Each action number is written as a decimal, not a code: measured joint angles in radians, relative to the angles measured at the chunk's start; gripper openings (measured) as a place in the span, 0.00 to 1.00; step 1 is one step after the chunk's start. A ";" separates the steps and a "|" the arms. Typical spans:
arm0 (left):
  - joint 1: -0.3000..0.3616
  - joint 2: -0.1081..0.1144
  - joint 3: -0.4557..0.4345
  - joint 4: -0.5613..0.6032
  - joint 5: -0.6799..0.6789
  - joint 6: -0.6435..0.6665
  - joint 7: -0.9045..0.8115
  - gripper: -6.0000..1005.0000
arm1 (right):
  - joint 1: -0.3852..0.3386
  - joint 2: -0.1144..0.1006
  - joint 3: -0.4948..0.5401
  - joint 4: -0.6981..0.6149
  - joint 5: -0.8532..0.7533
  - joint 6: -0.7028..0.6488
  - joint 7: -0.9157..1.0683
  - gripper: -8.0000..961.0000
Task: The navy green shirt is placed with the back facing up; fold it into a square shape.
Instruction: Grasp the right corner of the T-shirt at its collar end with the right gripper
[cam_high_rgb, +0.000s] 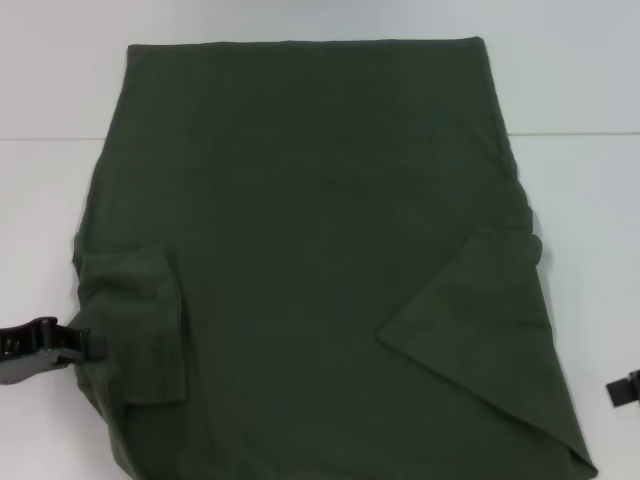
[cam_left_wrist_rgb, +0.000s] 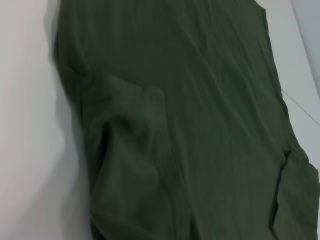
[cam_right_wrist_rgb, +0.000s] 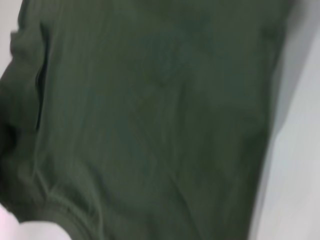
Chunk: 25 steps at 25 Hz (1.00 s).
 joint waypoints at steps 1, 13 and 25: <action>0.000 0.000 0.000 0.000 0.000 -0.001 0.000 0.01 | 0.000 0.006 -0.007 0.000 0.000 0.001 -0.014 0.73; -0.002 0.003 0.000 -0.002 -0.005 -0.007 -0.007 0.01 | 0.001 0.060 -0.107 0.002 -0.003 0.046 -0.067 0.73; -0.002 0.004 0.000 -0.002 -0.004 -0.013 -0.009 0.01 | 0.007 0.093 -0.115 0.004 -0.073 0.089 -0.084 0.73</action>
